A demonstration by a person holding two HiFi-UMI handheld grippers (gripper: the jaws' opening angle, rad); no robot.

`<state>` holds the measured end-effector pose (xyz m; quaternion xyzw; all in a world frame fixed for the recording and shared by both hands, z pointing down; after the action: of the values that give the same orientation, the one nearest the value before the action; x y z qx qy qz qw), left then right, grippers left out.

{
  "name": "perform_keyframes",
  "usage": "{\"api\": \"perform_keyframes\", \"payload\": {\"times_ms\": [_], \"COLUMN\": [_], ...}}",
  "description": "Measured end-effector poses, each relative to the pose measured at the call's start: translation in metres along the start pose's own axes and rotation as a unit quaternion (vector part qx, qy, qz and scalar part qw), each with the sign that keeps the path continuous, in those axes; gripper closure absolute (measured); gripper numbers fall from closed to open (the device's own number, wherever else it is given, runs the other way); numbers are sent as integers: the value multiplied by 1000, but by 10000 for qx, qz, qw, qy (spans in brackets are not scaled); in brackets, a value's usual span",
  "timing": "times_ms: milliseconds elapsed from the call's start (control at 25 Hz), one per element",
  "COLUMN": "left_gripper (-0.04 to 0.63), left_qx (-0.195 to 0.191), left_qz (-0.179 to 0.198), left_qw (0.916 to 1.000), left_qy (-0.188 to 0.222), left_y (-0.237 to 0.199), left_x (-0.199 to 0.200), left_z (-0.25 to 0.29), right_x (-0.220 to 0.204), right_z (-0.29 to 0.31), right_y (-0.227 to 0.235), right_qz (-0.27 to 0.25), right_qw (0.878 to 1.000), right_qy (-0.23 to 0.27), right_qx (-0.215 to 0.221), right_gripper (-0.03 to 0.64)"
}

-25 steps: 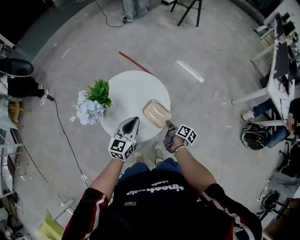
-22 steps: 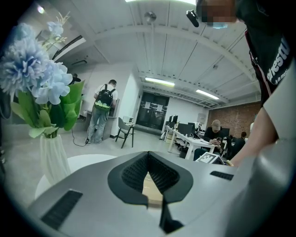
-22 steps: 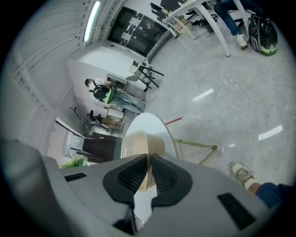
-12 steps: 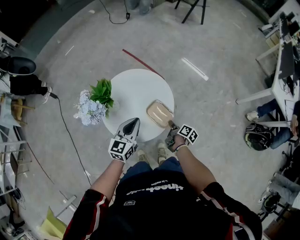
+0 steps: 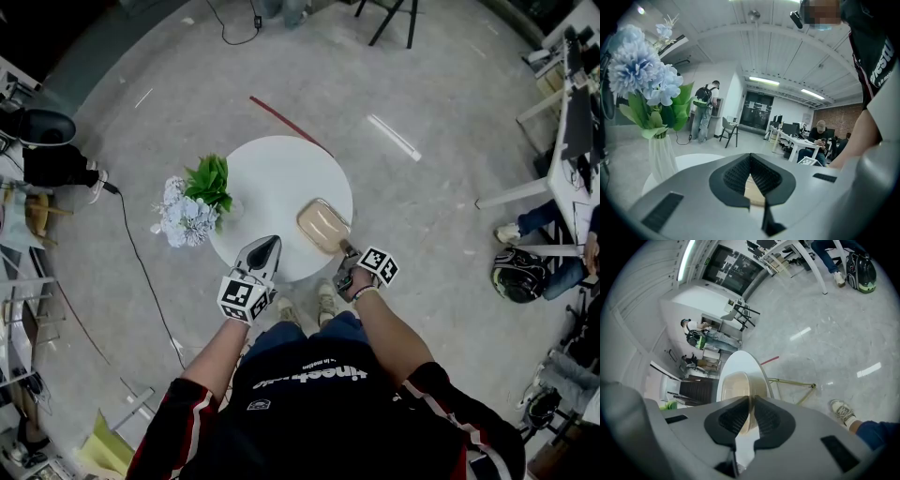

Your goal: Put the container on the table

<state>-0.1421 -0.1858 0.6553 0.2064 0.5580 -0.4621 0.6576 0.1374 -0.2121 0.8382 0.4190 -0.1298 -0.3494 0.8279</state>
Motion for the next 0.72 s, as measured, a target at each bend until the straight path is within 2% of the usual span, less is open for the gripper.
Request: {"api": "perform_keyframes", "payload": {"times_ms": [200,520,720], "left_gripper": [572,572,572], "left_qx": [-14,-9,-5], "left_qz": [28,83,60], "left_qw": [10000,10000,9999], "left_qy": [-46,36,123], "left_y": [2,8,11], "left_x": [0,9,13], "left_z": [-3,-6,-11], "right_x": [1,2,7], "right_z": [-3,-12,-21], "right_y": [-2,-3,-4], "right_qz": [-136,-253,-798], "right_qw": [9999,9997,9967], "right_qy": [-77,-73,-92], "right_qx": [-20,-1,-127], "right_gripper": [529,509,499]}}
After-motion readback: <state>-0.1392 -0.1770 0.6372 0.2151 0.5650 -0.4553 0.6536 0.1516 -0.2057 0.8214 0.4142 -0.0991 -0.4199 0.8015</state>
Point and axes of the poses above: the fingertips, and each gripper's own axes: z forward along the fingers, y to its right, x out of its top, the point moved 9 cm from there along -z, backward along the fingers, and after that the axes turned 1 degree about -z, right-handed, at the moved point
